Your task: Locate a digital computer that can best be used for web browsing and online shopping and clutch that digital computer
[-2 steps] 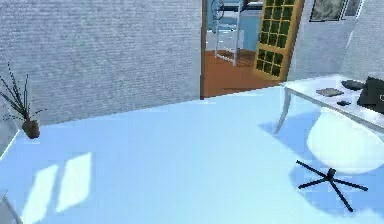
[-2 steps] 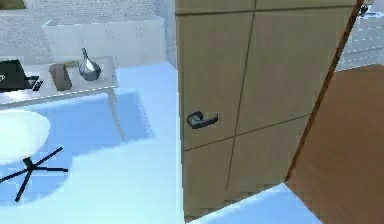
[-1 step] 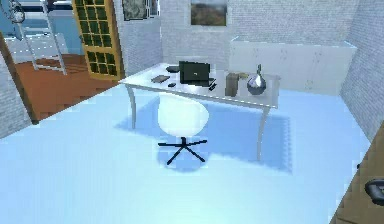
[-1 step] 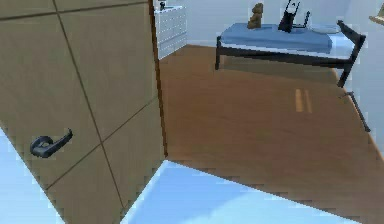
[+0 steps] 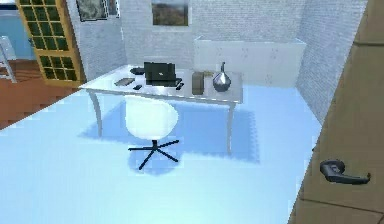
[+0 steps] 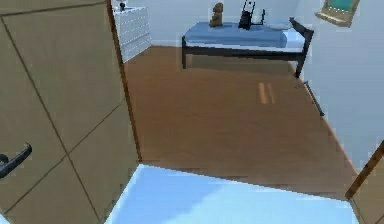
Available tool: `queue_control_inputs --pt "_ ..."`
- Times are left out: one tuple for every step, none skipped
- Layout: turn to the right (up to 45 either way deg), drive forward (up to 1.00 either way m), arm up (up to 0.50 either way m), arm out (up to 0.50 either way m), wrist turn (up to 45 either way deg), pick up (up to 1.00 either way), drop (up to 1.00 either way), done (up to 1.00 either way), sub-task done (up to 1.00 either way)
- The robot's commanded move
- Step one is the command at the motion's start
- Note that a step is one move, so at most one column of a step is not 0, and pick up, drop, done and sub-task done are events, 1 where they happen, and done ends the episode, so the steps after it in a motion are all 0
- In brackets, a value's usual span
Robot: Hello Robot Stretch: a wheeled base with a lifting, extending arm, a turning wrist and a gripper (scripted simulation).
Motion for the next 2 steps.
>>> queue_control_inputs --pt "0.0 1.0 0.0 0.0 0.0 0.0 0.0 0.0 0.0" --pt "24.0 0.0 0.0 0.0 0.0 0.0 0.0 0.0 0.0"
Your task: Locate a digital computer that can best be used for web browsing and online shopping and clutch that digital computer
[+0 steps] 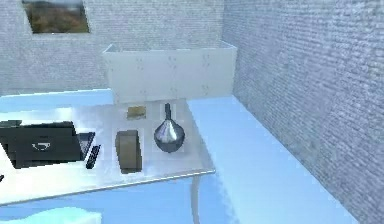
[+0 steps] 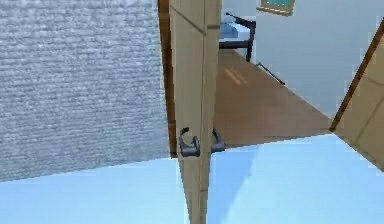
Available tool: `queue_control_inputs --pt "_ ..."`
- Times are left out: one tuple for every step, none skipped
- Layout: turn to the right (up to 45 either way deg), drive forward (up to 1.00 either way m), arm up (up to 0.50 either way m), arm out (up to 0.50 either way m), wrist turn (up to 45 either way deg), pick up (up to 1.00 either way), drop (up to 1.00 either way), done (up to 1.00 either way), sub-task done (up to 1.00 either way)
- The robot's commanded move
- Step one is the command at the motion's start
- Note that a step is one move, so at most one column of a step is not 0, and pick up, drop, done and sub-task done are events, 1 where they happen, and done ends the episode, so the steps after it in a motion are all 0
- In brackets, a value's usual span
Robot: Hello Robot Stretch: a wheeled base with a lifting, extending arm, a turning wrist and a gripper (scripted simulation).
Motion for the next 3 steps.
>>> queue_control_inputs --pt "0.0 0.05 0.0 0.0 0.0 0.0 0.0 0.0 0.0" --pt "-45.0 0.0 0.0 0.0 0.0 0.0 0.0 0.0 0.0" --pt "-45.0 0.0 0.0 0.0 0.0 0.0 0.0 0.0 0.0"
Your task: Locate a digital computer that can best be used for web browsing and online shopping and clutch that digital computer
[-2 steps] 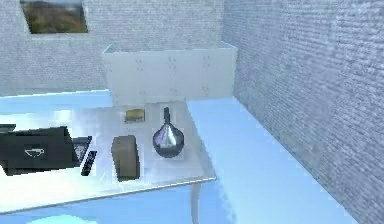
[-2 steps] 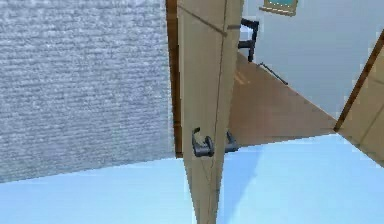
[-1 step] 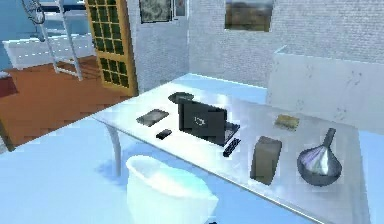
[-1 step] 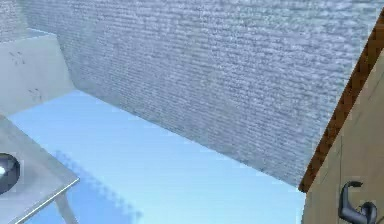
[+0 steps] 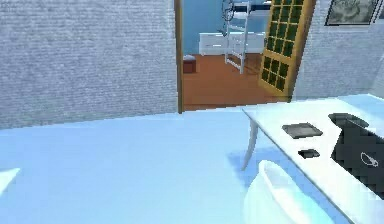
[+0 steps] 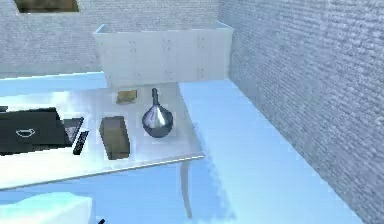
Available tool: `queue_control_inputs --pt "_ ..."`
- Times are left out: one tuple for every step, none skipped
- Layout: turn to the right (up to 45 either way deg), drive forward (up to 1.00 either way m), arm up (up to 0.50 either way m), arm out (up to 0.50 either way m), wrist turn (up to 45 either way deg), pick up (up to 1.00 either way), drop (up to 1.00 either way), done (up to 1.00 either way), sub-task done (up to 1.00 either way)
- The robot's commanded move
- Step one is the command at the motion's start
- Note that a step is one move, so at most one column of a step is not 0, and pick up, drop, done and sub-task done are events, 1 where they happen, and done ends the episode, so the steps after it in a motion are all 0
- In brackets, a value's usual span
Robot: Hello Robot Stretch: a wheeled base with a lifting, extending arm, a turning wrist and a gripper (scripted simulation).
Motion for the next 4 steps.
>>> queue_control_inputs --pt "-36.0 0.0 0.0 0.0 0.0 0.0 0.0 0.0 0.0" --pt "45.0 0.0 0.0 0.0 0.0 0.0 0.0 0.0 0.0" --pt "45.0 0.0 0.0 0.0 0.0 0.0 0.0 0.0 0.0" --pt "12.0 0.0 0.0 0.0 0.0 0.0 0.0 0.0 0.0"
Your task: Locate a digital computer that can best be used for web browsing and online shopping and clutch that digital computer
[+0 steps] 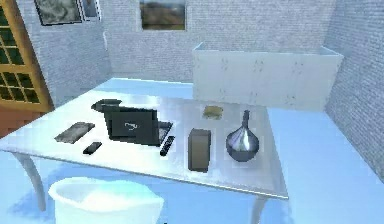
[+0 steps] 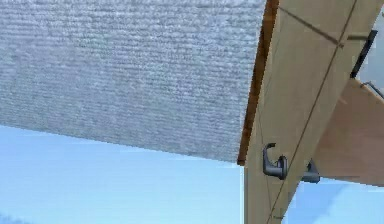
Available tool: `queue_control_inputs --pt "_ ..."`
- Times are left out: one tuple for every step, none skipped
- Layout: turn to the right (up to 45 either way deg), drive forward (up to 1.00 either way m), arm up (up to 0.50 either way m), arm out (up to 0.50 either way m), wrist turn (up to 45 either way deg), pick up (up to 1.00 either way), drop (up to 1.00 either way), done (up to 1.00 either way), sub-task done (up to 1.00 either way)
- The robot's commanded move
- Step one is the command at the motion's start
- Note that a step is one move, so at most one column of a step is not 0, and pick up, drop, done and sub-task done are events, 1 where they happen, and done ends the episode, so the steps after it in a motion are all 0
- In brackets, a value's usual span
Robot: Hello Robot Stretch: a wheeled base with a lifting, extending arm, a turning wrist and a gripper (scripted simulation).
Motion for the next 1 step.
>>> queue_control_inputs --pt "0.0 0.45 0.0 0.0 0.0 0.0 0.0 0.0 0.0"
